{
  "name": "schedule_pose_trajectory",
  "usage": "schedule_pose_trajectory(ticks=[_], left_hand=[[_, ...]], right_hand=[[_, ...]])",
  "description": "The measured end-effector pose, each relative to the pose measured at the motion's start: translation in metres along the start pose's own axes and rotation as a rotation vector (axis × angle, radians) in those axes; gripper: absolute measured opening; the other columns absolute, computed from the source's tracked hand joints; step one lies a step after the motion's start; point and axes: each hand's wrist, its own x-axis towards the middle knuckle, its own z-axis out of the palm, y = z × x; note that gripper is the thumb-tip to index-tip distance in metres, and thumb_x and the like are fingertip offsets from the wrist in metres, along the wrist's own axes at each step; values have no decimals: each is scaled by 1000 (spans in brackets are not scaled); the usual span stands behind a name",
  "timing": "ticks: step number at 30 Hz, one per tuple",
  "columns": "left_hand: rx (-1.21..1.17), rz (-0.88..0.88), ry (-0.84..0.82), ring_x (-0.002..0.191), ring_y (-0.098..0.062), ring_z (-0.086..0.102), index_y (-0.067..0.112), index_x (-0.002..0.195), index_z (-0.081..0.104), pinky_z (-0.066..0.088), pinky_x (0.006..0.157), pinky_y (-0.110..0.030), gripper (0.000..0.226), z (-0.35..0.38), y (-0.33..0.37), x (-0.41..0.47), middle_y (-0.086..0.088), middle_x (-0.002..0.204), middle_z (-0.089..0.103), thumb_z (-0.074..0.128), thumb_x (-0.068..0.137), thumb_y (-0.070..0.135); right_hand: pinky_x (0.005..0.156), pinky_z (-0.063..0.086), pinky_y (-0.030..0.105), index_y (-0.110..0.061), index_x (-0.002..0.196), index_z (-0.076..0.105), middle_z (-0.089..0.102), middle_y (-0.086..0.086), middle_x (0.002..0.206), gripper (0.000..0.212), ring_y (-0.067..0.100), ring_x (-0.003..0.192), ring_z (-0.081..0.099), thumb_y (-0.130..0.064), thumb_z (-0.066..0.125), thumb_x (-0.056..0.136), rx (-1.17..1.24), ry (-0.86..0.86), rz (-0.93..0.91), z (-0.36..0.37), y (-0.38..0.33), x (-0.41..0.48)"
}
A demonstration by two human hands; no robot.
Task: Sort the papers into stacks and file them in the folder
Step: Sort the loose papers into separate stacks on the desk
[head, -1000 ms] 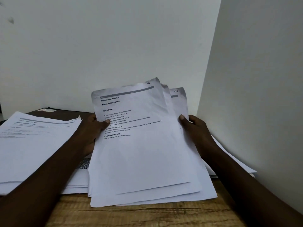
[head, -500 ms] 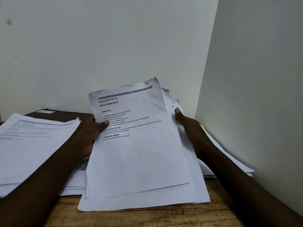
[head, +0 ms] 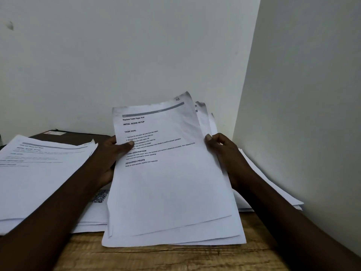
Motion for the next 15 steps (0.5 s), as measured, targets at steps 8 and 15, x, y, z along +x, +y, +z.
schedule_pose_trajectory(ticks=[8,15], left_hand=[[-27,-12,9,111,-38,65,1,133,56,59,79,-48,38,-4,1,2,-18,125,66,53,95,-2],[-1,-61,-34,115,-38,63,2,130,58,57,82,-51,37,3,1,-2,-19,124,67,54,94,0]], right_hand=[[37,29,11,-17,82,47,44,-3,68,24,0,39,35,-32,50,100,-164,239,-89,3,-14,4],[35,26,12,-17,83,45,39,-6,61,21,0,36,33,-28,47,101,-208,174,-100,8,-24,-1]])
